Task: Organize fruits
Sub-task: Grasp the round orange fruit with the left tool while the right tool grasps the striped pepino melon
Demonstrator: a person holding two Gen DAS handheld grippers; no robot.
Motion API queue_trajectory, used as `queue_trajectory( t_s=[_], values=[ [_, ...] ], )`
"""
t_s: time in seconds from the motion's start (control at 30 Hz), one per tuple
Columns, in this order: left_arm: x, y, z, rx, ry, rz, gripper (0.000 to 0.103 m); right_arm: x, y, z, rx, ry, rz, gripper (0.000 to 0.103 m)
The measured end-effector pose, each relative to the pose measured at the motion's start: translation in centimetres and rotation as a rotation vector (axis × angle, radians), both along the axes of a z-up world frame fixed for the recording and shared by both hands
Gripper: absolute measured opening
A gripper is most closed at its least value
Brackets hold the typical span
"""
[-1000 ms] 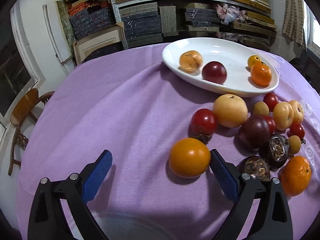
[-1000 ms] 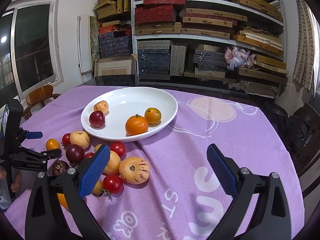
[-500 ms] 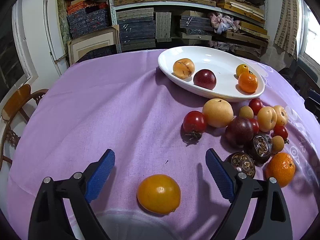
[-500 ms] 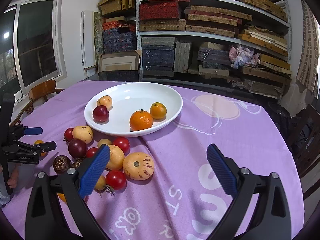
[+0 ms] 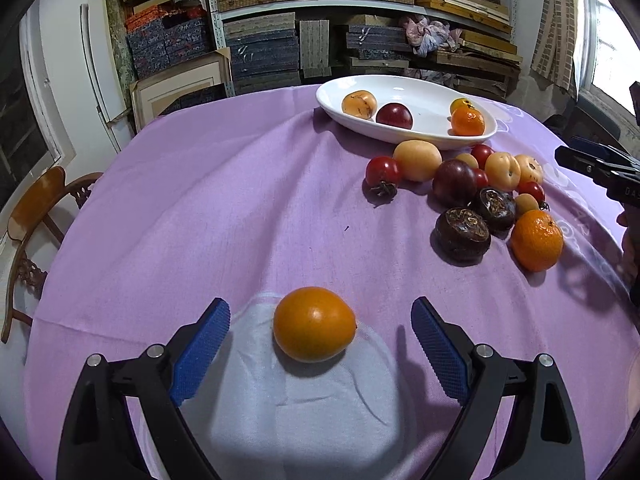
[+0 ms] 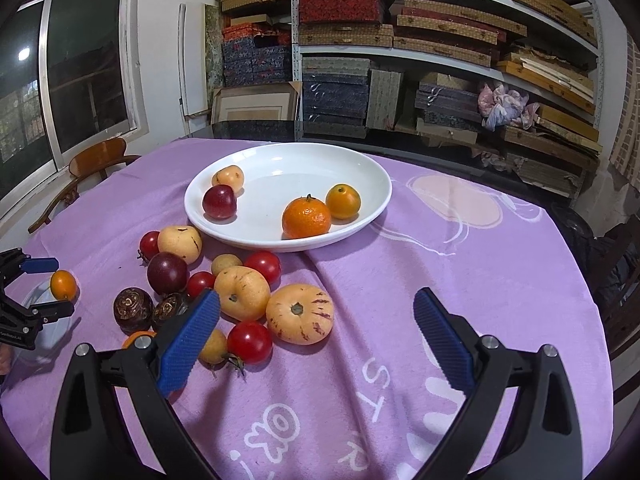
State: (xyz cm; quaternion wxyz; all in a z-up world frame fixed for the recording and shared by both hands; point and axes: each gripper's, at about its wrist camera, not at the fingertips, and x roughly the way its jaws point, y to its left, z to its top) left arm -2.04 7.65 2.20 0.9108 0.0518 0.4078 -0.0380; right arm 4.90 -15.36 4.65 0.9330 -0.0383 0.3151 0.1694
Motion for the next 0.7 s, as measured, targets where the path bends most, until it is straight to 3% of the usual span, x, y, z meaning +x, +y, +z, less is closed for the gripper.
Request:
queue_trajectory(
  t_s=[0.13, 0.3, 0.6, 0.7],
  values=[
    [0.0, 0.1, 0.0, -0.048, 0.002, -0.007, 0.089, 0.0, 0.3, -0.3, -0.012, 0.008, 0.002, 0.095],
    [-0.7, 0.5, -0.3, -0.108, 0.047, -0.016, 0.073, 0.2, 0.0, -0.4, -0.004, 0.016, -0.004, 0.095],
    [-2.7, -0.1, -0.6, -0.077, 0.058, -0.032, 0.070, 0.1, -0.1, -0.3, -0.001, 0.014, 0.000, 0.095],
    [-3.0, -0.2, -0.8, -0.068, 0.064, -0.032, 0.059, 0.1, -0.1, -0.3, 0.000, 0.014, 0.001, 0.095]
  ],
)
